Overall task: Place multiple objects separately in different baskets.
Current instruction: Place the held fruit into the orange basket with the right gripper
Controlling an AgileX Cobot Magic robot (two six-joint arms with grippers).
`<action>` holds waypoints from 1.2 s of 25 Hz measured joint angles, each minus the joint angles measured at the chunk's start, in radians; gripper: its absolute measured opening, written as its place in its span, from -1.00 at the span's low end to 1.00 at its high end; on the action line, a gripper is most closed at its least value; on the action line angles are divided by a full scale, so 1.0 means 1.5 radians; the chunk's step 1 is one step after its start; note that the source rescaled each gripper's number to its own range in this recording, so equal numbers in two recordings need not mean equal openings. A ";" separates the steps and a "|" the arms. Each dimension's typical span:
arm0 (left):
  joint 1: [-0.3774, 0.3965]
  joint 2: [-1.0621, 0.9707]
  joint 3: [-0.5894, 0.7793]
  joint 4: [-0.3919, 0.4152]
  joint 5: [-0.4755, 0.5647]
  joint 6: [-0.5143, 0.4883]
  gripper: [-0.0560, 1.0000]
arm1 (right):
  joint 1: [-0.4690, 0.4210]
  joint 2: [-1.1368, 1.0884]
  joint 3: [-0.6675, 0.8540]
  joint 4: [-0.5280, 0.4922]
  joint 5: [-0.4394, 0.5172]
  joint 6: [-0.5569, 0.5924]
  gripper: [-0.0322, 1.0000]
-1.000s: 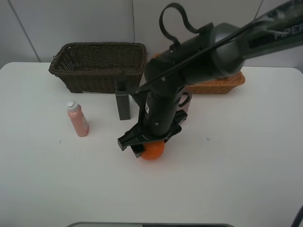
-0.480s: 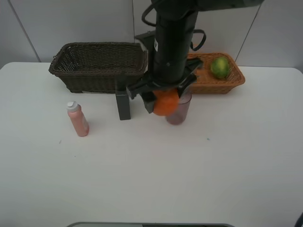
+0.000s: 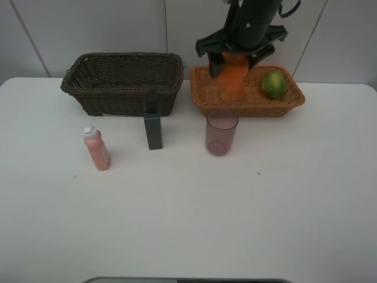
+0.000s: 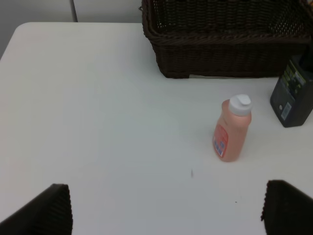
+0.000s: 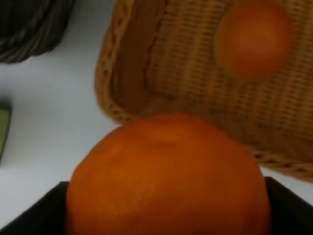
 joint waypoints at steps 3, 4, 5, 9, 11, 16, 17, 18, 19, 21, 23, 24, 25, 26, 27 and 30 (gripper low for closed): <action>0.000 0.000 0.000 0.000 0.000 0.000 1.00 | -0.053 0.004 0.000 -0.005 -0.047 0.000 0.44; 0.000 0.000 0.000 0.000 0.000 0.000 1.00 | -0.069 0.007 0.000 -0.007 -0.062 0.000 0.44; 0.000 0.000 0.000 0.000 0.000 0.000 1.00 | -0.085 0.011 0.000 -0.008 -0.074 0.000 0.44; 0.000 0.000 0.000 0.000 0.000 0.000 1.00 | -0.129 0.037 0.000 -0.011 -0.116 0.001 0.44; 0.000 0.000 0.000 0.000 0.000 0.000 1.00 | -0.145 0.056 -0.001 -0.011 -0.134 0.001 0.44; 0.000 0.000 0.000 0.000 0.000 0.000 1.00 | -0.162 0.115 -0.001 -0.011 -0.166 0.002 0.44; 0.000 0.000 0.000 0.000 0.000 0.000 1.00 | -0.163 0.125 -0.001 -0.011 -0.172 0.002 0.44; 0.000 0.000 0.000 0.000 0.000 0.000 1.00 | -0.163 0.136 -0.001 -0.011 -0.178 0.002 0.44; 0.000 0.000 0.000 0.000 0.000 0.000 1.00 | -0.163 0.146 -0.001 -0.010 -0.181 0.002 0.44; 0.000 0.000 0.000 0.000 0.000 0.000 1.00 | -0.163 0.160 -0.001 -0.010 -0.182 0.002 0.44; 0.000 0.000 0.000 0.000 0.000 0.000 1.00 | -0.163 0.168 -0.001 -0.009 -0.182 0.002 0.44; 0.000 0.000 0.000 0.000 0.000 0.000 1.00 | -0.163 0.170 -0.001 -0.009 -0.182 0.002 0.44; 0.000 0.000 0.000 0.000 0.000 0.000 1.00 | -0.163 0.170 -0.001 -0.009 -0.183 0.002 0.44; 0.000 0.000 0.000 0.000 0.000 0.000 1.00 | -0.163 0.170 -0.001 -0.009 -0.184 0.002 0.45; 0.000 0.000 0.000 0.000 0.000 0.000 1.00 | -0.163 0.170 -0.001 -0.009 -0.185 0.002 0.52; 0.000 0.000 0.000 0.000 0.000 0.000 1.00 | -0.163 0.170 -0.001 -0.009 -0.187 0.002 0.86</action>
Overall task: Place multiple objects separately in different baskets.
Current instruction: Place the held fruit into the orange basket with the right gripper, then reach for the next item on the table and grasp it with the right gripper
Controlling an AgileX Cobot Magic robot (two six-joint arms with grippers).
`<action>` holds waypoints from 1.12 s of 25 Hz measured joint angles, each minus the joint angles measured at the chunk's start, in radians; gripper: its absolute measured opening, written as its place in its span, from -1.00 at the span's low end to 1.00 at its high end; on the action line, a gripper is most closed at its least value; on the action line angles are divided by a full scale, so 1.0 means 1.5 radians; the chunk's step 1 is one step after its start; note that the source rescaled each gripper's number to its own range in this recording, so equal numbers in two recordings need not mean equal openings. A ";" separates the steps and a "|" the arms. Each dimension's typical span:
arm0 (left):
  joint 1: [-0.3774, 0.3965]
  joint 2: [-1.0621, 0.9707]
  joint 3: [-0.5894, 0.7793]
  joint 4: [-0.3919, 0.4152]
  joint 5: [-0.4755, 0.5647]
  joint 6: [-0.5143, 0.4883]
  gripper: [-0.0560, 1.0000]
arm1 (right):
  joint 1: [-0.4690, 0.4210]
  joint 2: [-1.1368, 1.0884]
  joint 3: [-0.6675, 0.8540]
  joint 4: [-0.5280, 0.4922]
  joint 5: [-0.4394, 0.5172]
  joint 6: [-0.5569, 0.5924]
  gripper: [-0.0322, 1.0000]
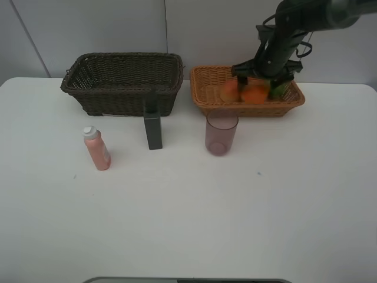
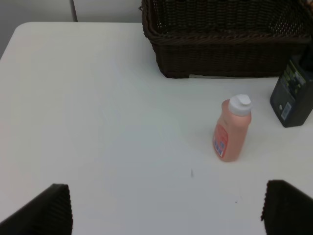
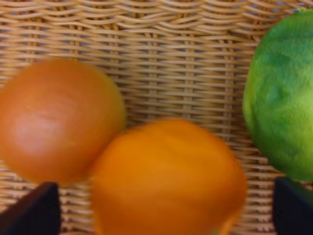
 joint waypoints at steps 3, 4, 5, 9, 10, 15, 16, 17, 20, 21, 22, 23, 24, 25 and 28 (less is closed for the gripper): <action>0.000 0.000 0.000 0.000 0.000 0.000 1.00 | 0.000 -0.001 0.000 0.000 0.000 0.000 0.97; 0.000 0.000 0.000 0.000 0.000 0.000 1.00 | 0.000 -0.002 0.000 0.000 0.000 0.000 0.99; 0.000 0.000 0.000 0.000 0.000 0.000 1.00 | 0.000 -0.004 0.000 0.000 0.000 0.000 1.00; 0.000 0.000 0.000 0.000 0.000 0.000 1.00 | 0.000 -0.026 0.000 0.007 0.010 0.000 1.00; 0.000 0.000 0.000 0.000 0.000 0.000 1.00 | 0.000 -0.035 0.000 0.013 0.018 0.000 1.00; 0.000 0.000 0.000 0.000 0.000 0.000 1.00 | 0.002 -0.082 -0.001 0.032 0.075 -0.003 1.00; 0.000 0.000 0.000 0.000 0.000 0.000 1.00 | 0.006 -0.090 -0.001 0.032 0.092 -0.008 1.00; 0.000 0.000 0.000 0.000 0.000 0.000 1.00 | 0.010 -0.099 -0.001 0.032 0.109 -0.017 1.00; 0.000 0.000 0.000 0.000 0.000 0.000 1.00 | 0.027 -0.120 -0.001 0.042 0.160 -0.030 1.00; 0.000 0.000 0.000 0.000 0.000 0.000 1.00 | 0.033 -0.126 -0.001 0.046 0.173 -0.030 1.00; 0.000 0.000 0.000 0.000 0.000 0.000 1.00 | 0.038 -0.131 -0.001 0.050 0.187 -0.032 1.00; 0.000 0.000 0.000 0.000 0.000 0.000 1.00 | 0.044 -0.134 -0.001 0.052 0.201 -0.032 1.00; 0.000 0.000 0.000 0.000 0.000 0.000 1.00 | 0.050 -0.138 -0.001 0.054 0.215 -0.032 1.00; 0.000 0.000 0.000 0.000 0.000 0.000 1.00 | 0.056 -0.144 0.003 0.057 0.221 -0.032 1.00; 0.000 0.000 0.000 0.000 0.000 0.000 1.00 | 0.064 -0.168 0.046 0.077 0.220 -0.032 1.00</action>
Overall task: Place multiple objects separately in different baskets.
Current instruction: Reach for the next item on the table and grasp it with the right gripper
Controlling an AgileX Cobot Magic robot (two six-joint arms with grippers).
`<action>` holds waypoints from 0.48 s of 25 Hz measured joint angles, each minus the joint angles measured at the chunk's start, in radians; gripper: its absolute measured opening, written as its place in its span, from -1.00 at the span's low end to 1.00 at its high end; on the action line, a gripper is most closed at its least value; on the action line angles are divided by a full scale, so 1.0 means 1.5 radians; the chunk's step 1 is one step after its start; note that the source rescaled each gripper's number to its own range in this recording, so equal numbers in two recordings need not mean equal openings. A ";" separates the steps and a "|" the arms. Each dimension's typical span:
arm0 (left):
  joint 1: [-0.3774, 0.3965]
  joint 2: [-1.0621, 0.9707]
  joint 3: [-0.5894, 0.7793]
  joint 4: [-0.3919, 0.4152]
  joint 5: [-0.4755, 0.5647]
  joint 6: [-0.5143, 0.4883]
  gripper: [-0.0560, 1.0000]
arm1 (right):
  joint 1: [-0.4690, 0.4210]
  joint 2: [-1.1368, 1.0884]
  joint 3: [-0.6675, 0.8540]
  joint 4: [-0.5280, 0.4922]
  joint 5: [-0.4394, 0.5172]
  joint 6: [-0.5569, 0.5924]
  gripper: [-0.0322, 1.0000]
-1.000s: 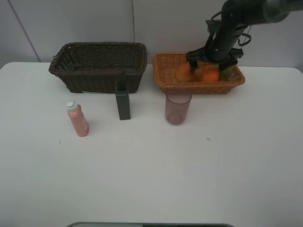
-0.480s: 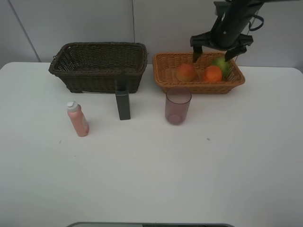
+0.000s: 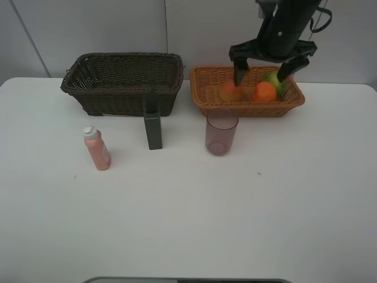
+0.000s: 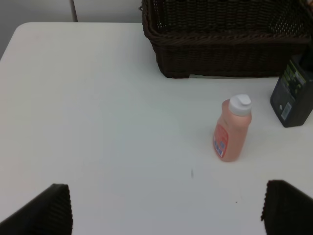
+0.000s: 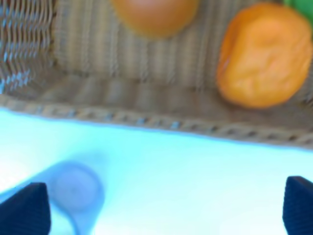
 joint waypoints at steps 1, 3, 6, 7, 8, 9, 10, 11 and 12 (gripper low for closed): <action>0.000 0.000 0.000 0.000 0.000 0.000 1.00 | 0.000 -0.010 0.025 0.012 -0.010 0.000 1.00; 0.000 0.000 0.000 0.000 0.000 0.000 1.00 | 0.002 -0.026 0.079 0.029 -0.037 0.000 1.00; 0.000 0.000 0.000 0.000 0.000 0.000 1.00 | 0.016 -0.037 0.138 0.045 -0.064 0.011 1.00; 0.000 0.000 0.000 0.000 0.000 0.000 1.00 | 0.022 -0.037 0.152 0.048 -0.073 0.017 1.00; 0.000 0.000 0.000 0.000 0.000 0.000 1.00 | 0.026 -0.035 0.161 0.051 -0.081 0.026 1.00; 0.000 0.000 0.000 0.000 0.000 0.000 1.00 | 0.032 -0.033 0.169 0.052 -0.089 0.034 1.00; 0.000 0.000 0.000 0.000 0.000 0.000 1.00 | 0.037 -0.031 0.173 0.052 -0.098 0.041 1.00; 0.000 0.000 0.000 0.000 0.000 0.000 1.00 | 0.042 -0.030 0.175 0.053 -0.105 0.048 1.00; 0.000 0.000 0.000 0.000 0.000 0.000 1.00 | 0.046 -0.028 0.175 0.055 -0.113 0.054 1.00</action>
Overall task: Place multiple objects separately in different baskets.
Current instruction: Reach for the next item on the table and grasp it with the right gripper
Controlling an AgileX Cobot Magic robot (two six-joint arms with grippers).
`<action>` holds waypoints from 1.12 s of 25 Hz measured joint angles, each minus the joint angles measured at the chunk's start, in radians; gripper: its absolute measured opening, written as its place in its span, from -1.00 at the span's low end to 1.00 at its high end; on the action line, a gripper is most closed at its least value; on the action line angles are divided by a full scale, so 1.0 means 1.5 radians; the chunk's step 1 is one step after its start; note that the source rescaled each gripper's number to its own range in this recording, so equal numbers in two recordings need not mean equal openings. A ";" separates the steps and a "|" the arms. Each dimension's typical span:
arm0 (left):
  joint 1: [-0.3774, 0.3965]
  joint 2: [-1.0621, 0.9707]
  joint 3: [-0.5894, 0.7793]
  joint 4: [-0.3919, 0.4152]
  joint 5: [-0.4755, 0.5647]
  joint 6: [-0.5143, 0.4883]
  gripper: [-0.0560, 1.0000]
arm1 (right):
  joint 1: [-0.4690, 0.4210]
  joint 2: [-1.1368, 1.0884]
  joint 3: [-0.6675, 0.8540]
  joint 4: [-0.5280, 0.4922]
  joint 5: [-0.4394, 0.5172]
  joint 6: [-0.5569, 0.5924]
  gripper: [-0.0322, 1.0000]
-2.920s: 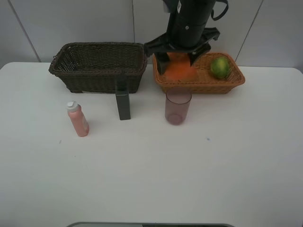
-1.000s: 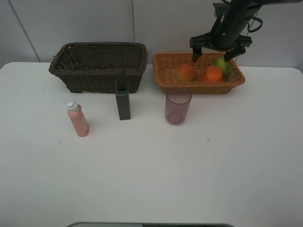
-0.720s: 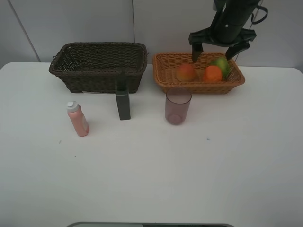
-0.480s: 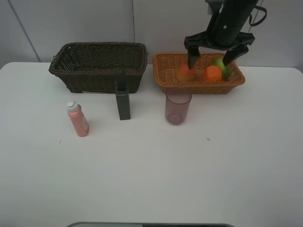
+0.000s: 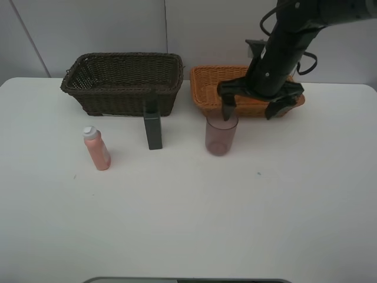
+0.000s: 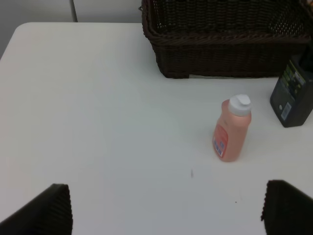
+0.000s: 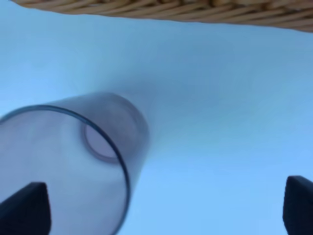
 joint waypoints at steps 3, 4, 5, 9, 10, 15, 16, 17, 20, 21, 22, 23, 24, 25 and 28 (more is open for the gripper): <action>0.000 0.000 0.000 0.000 0.000 0.000 1.00 | 0.008 0.007 0.000 0.001 -0.014 0.017 1.00; 0.000 0.000 0.000 0.000 0.000 0.000 1.00 | 0.008 0.012 0.000 0.001 -0.015 0.019 1.00; 0.000 0.000 0.000 0.000 0.000 0.000 1.00 | 0.008 0.016 0.001 0.002 -0.015 0.022 1.00; 0.000 0.000 0.000 0.000 0.000 0.000 1.00 | 0.010 0.037 0.005 0.000 -0.014 0.029 1.00; 0.000 0.000 0.000 0.000 0.000 0.000 1.00 | 0.011 0.042 0.005 0.000 -0.015 0.030 1.00; 0.000 0.000 0.000 0.000 0.000 0.000 1.00 | 0.015 0.067 0.005 0.000 -0.029 0.039 0.99; 0.000 0.000 0.000 0.000 0.000 0.000 1.00 | 0.015 0.070 0.005 0.000 -0.030 0.042 0.96; 0.000 0.000 0.000 0.000 0.000 0.000 1.00 | 0.015 0.073 0.005 0.000 -0.030 0.042 0.91; 0.000 0.000 0.000 0.000 0.000 0.000 1.00 | 0.015 0.076 0.005 0.000 -0.034 0.044 0.60; 0.000 0.000 0.000 0.000 0.000 0.000 1.00 | 0.015 0.077 0.005 0.000 -0.035 0.044 0.47; 0.000 0.000 0.000 0.000 0.000 0.000 1.00 | 0.015 0.078 0.005 0.000 -0.038 0.044 0.37; 0.000 0.000 0.000 0.000 0.000 0.000 1.00 | 0.015 0.080 0.005 0.000 -0.045 0.045 0.28; 0.000 0.000 0.000 0.000 0.000 0.000 1.00 | 0.015 0.083 0.005 0.000 -0.050 0.046 0.24; 0.000 0.000 0.000 0.000 0.000 0.000 1.00 | 0.015 0.085 0.005 0.000 -0.055 0.046 0.21; 0.000 0.000 0.000 0.000 0.000 0.000 1.00 | 0.015 0.094 0.005 0.000 -0.067 0.047 0.18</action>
